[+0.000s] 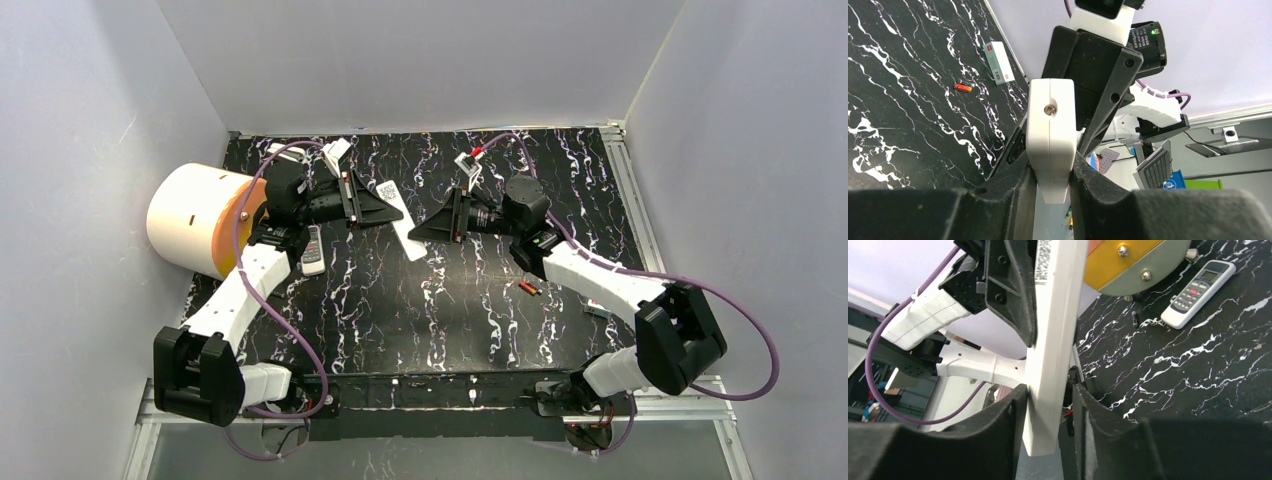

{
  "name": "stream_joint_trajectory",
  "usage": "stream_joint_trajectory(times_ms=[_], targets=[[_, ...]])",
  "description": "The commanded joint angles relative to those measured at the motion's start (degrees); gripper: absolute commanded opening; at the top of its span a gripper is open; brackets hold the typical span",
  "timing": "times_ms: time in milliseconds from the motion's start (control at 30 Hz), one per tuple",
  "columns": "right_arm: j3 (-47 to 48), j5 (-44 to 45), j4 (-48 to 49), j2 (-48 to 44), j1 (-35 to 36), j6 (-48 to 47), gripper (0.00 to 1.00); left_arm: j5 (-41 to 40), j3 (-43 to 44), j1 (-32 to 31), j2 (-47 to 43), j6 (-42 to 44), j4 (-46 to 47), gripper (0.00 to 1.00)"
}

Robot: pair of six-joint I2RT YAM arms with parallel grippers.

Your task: Load the batteries into the remote control

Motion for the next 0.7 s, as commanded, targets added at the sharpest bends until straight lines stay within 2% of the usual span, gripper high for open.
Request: stream_joint_trajectory(times_ms=[0,100,133,200,300,333,400,467,533,600,667], targets=[[0.42,-3.35,9.41,1.31,-0.04,4.72,0.40,2.68,-0.06,0.21,-2.40,-0.19,0.48,0.00],[-0.73,-3.49,14.54,2.64,0.00,9.44,0.23,2.19,-0.31,0.20,-2.17,-0.55,0.29,0.00],[-1.01,-3.12,16.36,3.02,-0.03,10.95,0.20,1.89,-0.24,0.20,-2.01,-0.50,-0.15,0.03],[-1.40,-2.93,18.62,3.97,-0.05,13.48,0.13,0.50,-0.19,0.20,-1.76,0.16,-1.80,0.13],[-1.73,-1.05,18.18,4.49,-0.08,14.78,0.06,-3.35,0.08,0.25,-1.87,2.89,-6.71,0.41],[-1.98,0.23,17.12,4.33,-0.10,14.53,0.05,-4.96,0.26,0.22,-1.84,4.42,-9.21,0.46],[-2.36,3.20,13.28,3.80,-0.63,12.85,0.05,-9.49,1.72,0.21,-1.55,8.50,-16.26,0.64],[-2.46,6.34,7.64,3.29,-1.73,10.19,0.04,-14.88,4.03,0.22,-0.84,14.57,-26.48,0.76],[-2.90,9.56,2.99,3.27,-3.34,8.41,0.04,-18.93,4.94,0.43,-0.38,17.52,-32.09,0.89],[-2.63,12.85,-3.98,4.02,-5.33,5.30,0.04,-23.28,4.81,0.69,-0.34,19.19,-35.32,0.97],[-2.27,15.86,-10.77,5.63,-7.63,2.09,0.04,-26.22,4.67,1.10,-0.29,20.27,-37.79,0.99]])
